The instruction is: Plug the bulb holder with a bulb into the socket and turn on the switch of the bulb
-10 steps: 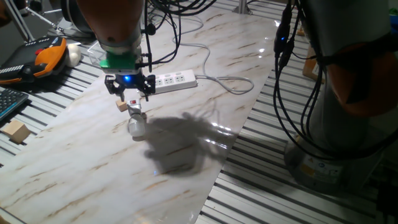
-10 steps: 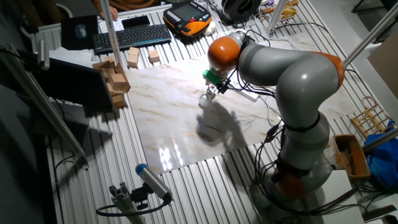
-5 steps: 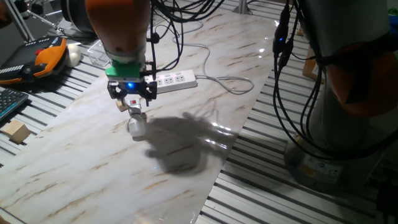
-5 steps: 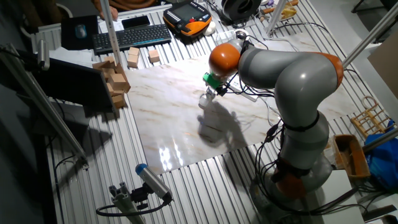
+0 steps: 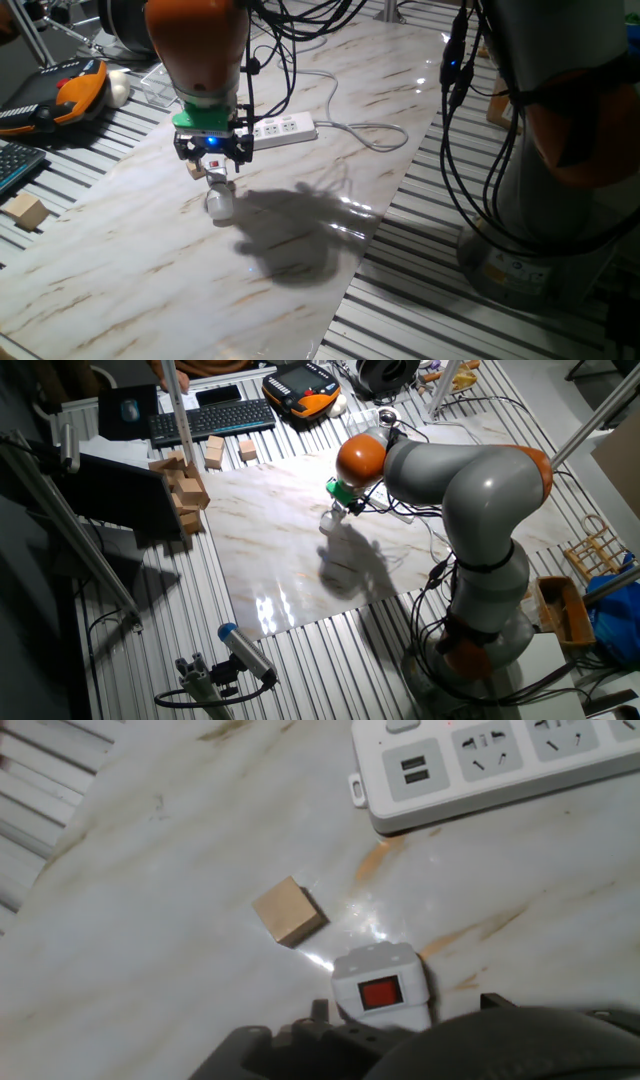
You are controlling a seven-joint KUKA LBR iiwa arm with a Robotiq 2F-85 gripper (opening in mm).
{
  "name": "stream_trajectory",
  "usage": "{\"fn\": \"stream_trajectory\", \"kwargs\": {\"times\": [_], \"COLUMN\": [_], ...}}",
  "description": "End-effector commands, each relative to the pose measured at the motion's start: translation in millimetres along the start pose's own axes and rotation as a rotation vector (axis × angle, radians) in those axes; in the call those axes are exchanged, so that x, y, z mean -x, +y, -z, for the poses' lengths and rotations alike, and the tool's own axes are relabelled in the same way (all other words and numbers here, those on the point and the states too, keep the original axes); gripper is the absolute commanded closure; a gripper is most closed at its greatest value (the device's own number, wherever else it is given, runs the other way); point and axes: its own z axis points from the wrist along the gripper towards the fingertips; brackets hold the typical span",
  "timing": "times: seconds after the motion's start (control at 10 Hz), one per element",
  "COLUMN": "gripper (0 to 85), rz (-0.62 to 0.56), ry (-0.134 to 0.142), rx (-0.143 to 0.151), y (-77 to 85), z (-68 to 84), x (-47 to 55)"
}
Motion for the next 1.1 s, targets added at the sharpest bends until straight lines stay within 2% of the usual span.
{"fn": "stream_trajectory", "kwargs": {"times": [0.0,0.1,0.3,0.4,0.5,0.6,0.7,0.9,1.0], "gripper": [17.0,17.0,17.0,0.0,0.0,17.0,17.0,17.0,17.0], "rz": [0.009,0.021,0.053,0.094,0.121,0.124,0.088,0.06,0.064], "ry": [0.009,0.012,0.039,0.05,0.077,0.084,0.068,0.011,-0.034], "rx": [0.003,-0.002,-0.02,-0.04,-0.047,-0.044,-0.032,-0.022,-0.015], "y": [0.3,0.0,0.0,0.0,0.0,0.0,0.0,14.2,20.5], "z": [0.4,0.7,0.7,0.7,0.7,0.7,0.7,-6.9,-15.8], "x": [0.8,1.0,1.0,1.0,1.0,1.0,1.0,-7.9,-10.4]}}
